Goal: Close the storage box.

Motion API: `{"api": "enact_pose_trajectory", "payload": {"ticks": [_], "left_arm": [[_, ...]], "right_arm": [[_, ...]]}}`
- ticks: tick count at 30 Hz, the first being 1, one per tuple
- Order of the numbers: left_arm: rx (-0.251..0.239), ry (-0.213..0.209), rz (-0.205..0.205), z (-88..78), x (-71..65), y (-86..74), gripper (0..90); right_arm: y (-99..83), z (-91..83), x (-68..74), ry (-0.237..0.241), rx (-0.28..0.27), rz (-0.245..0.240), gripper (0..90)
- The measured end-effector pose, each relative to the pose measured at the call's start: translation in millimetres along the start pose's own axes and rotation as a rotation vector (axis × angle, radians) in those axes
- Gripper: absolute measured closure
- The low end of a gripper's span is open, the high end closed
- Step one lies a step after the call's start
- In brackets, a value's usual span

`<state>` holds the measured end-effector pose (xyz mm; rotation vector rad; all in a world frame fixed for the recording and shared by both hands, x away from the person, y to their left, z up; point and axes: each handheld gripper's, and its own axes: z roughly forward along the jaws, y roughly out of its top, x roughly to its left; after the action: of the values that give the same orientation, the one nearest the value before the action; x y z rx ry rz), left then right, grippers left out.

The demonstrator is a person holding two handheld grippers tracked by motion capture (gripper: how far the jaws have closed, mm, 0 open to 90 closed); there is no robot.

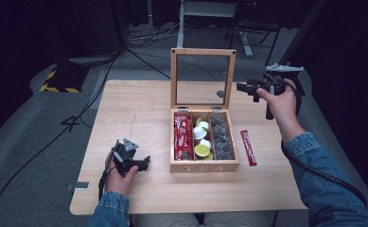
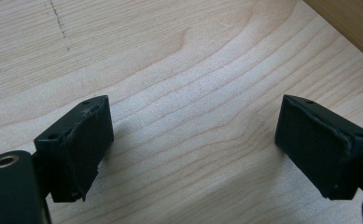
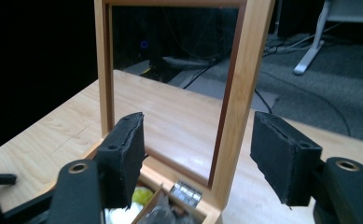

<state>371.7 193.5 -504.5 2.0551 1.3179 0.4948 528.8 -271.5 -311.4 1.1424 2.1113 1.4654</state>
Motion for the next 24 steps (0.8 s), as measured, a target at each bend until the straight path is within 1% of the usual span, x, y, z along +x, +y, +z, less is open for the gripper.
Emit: {"api": "enact_pose_trajectory", "payload": {"ticks": [5,7,10,13,20,24], "left_arm": [[0.001,-0.001,0.003,-0.8,0.5,-0.7,11.7],[0.000,-0.004,0.000,-1.0,0.4,-1.1,11.7],[0.001,-0.015,0.015,-1.6,2.5,-1.6,11.8],[0.001,-0.013,0.014,-1.7,3.0,-1.6,11.8],[0.001,-0.013,0.014,-1.7,2.9,-1.7,11.8],[0.001,-0.012,0.014,-1.7,2.9,-1.7,11.8]], "right_arm": [[9.1,9.6,-0.9,-0.001,-0.011,-0.009,35.2],[12.6,14.7,-2.0,-0.008,-0.010,-0.022,35.2],[16.7,22.3,-4.3,-0.019,-0.009,-0.042,35.2],[22.0,31.1,-8.2,-0.033,-0.004,-0.058,35.2],[32.1,50.6,-19.2,-0.053,0.000,-0.054,34.8],[38.5,61.1,-24.0,-0.060,-0.012,-0.060,34.7]]}}
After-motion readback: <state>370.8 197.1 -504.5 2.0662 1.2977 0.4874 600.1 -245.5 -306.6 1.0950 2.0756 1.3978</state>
